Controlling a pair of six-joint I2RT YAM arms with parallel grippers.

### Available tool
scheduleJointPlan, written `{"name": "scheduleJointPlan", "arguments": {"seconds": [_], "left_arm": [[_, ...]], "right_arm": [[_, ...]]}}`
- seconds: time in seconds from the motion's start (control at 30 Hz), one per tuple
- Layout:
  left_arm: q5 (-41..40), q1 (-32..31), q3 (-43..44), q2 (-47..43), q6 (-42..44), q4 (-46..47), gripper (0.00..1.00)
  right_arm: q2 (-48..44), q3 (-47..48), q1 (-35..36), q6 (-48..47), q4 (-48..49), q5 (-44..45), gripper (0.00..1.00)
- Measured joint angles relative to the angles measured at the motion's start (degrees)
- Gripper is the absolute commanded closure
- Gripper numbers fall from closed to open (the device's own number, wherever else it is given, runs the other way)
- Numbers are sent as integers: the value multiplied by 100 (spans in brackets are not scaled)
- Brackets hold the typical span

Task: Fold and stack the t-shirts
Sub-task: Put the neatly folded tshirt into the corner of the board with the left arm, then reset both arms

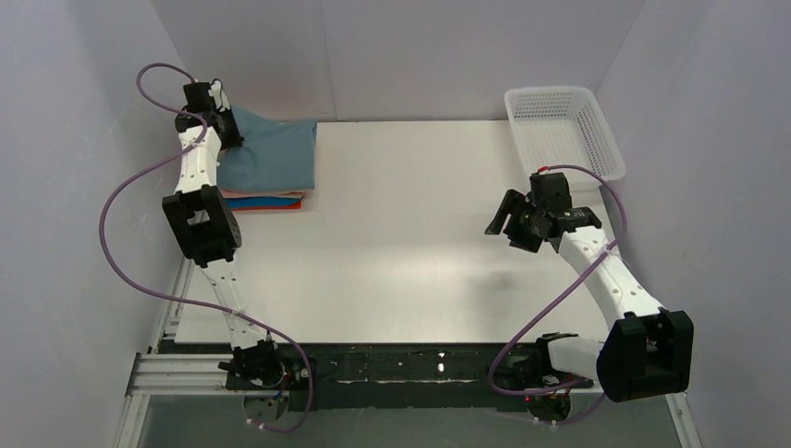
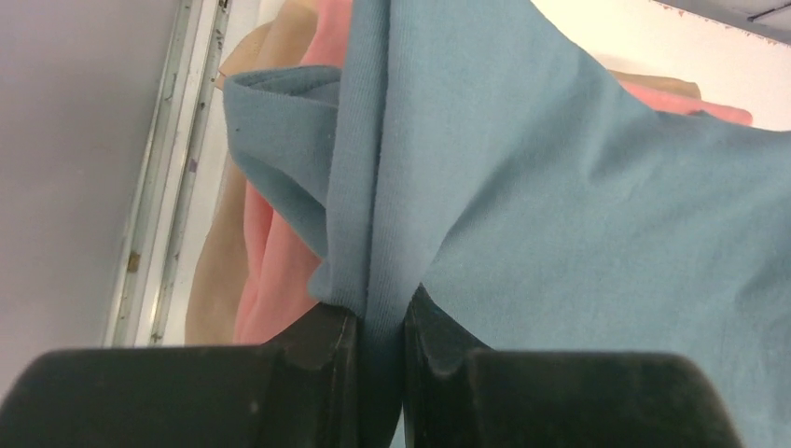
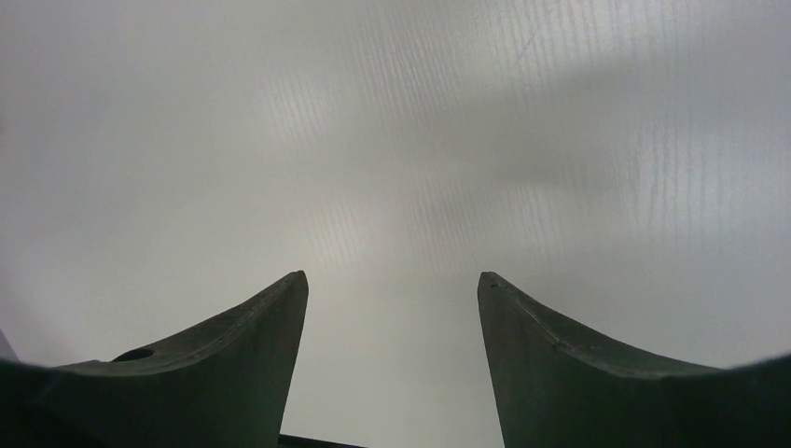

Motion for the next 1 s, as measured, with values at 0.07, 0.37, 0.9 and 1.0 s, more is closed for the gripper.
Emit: {"name": "scheduleJointPlan", "arguments": {"seconds": [0.07,0.37,0.9,1.0], "left_arm": [[146,79,-13,120,-120,114,100],[846,496,-35,278,-710,437,63],[-125,568,11,136,-1495,136,2],[-216,538,90,-190,-1722,-317,2]], "right_arm": [[-39,2,0,13,-44,0,25],[-59,96,0,103,-212,17,25],[-297,114,0,74,-297,221,24],[-330,114,0,57,-256,219,23]]}}
